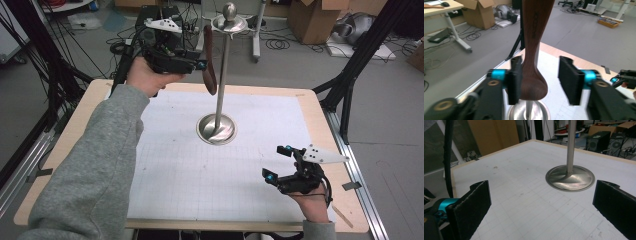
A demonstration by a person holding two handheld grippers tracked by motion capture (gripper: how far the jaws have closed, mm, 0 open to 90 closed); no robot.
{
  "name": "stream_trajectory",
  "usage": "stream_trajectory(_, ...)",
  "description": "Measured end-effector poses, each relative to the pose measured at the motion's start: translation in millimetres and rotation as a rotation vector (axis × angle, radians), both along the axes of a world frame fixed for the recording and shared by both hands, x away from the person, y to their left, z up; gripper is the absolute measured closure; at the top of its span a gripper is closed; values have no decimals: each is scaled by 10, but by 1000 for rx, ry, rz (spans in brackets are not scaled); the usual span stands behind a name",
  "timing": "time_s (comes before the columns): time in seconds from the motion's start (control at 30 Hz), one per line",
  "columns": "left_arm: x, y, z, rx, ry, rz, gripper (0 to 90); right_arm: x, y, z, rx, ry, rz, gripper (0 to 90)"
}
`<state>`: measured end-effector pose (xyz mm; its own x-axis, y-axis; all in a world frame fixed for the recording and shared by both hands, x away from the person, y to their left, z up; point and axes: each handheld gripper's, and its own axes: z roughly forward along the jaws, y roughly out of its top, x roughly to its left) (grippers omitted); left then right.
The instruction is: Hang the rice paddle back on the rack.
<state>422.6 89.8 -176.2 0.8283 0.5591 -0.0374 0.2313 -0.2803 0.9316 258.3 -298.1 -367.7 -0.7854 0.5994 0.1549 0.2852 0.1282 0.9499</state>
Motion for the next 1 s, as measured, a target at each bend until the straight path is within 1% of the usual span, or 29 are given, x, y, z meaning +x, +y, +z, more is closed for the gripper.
stream_trajectory(0.07,-23,43,-22,-12,-9,-6,462,-1,4,4,-1,-3,1,4)
stream_trajectory(0.1,-35,63,-37,-20,-17,-10,414,-1,7,7,-3,-8,2,4)
stream_trajectory(0.13,-53,79,-54,-29,-26,-12,378,-6,15,10,-2,-2,1,4)
stream_trajectory(0.17,-73,101,-71,-30,-34,-16,365,-3,20,10,-4,-8,4,4)
stream_trajectory(0.2,-91,118,-93,-35,-49,-21,335,-2,26,12,-4,-11,4,4)
stream_trajectory(0.23,-113,140,-117,-27,-70,-27,298,-1,32,12,-6,-13,6,4)
stream_trajectory(0.27,-137,161,-141,-26,-82,-35,289,-2,39,12,-7,-11,8,4)
stream_trajectory(0.33,-176,207,-198,-35,-80,-49,279,1,52,11,-12,-11,12,4)
stream_trajectory(0.37,-197,233,-229,-33,-85,-52,262,3,57,11,-14,-11,13,4)
stream_trajectory(0.4,-218,253,-266,-41,-87,-54,238,6,58,10,-16,-12,14,4)
stream_trajectory(0.43,-240,272,-302,-50,-86,-53,216,7,59,10,-16,-7,11,4)
stream_trajectory(0.47,-261,294,-334,-49,-86,-51,189,15,57,9,-17,-16,10,4)
stream_trajectory(0.53,-305,336,-394,-50,-96,-46,153,7,54,13,-13,-11,7,4)
stream_trajectory(0.63,-379,388,-471,-49,-100,-42,133,-11,57,31,-11,-18,7,4)
stream_trajectory(0.67,-396,399,-487,-49,-105,-42,126,-16,58,40,-13,-29,8,4)
stream_trajectory(0.83,-503,476,-589,-58,-116,-33,124,-37,77,62,-6,-35,14,4)
stream_trajectory(1.0,-595,581,-707,-73,-105,-17,124,-42,99,83,-1,-41,19,4)
